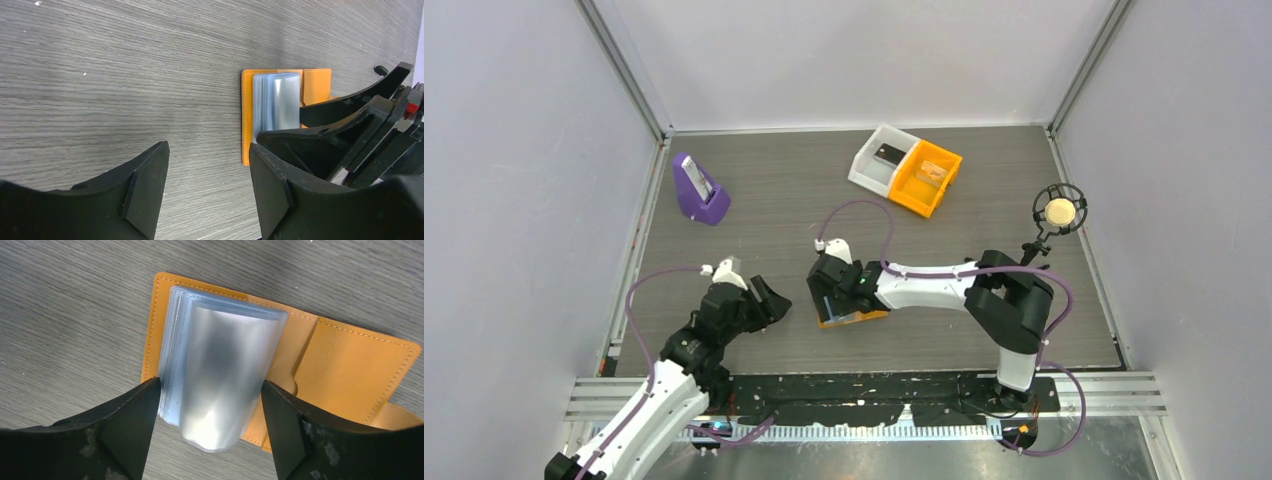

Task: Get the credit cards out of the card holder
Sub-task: Remove the credit card from the card holder.

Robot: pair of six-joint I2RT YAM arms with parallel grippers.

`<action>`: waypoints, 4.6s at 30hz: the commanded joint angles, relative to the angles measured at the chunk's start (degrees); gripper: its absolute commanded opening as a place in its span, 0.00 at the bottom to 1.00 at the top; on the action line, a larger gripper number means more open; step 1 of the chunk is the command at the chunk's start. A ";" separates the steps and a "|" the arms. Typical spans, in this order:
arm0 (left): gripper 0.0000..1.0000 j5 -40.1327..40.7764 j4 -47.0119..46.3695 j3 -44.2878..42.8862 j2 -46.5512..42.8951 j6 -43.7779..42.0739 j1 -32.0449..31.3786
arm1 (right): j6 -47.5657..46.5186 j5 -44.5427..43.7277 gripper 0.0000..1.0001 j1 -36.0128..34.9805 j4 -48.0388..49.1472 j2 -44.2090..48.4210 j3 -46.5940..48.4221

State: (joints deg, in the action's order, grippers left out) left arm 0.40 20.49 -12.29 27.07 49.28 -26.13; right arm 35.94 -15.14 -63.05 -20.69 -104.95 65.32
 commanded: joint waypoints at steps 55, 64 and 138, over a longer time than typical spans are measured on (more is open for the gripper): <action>0.62 -8.18 -11.00 -1.57 13.19 0.73 -0.06 | -5.56 7.33 0.63 14.21 10.16 21.20 -18.78; 0.63 -14.50 -16.48 -3.31 20.14 -0.58 -0.15 | -6.74 7.93 0.55 15.46 9.66 20.91 -19.70; 0.12 -13.85 -17.92 -19.51 52.44 0.65 -11.09 | -6.29 42.14 0.27 21.95 29.68 10.88 -23.66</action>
State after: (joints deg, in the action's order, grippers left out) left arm -14.31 3.90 -32.69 79.55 50.41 -36.75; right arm 29.28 24.49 -41.74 6.68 -93.91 41.39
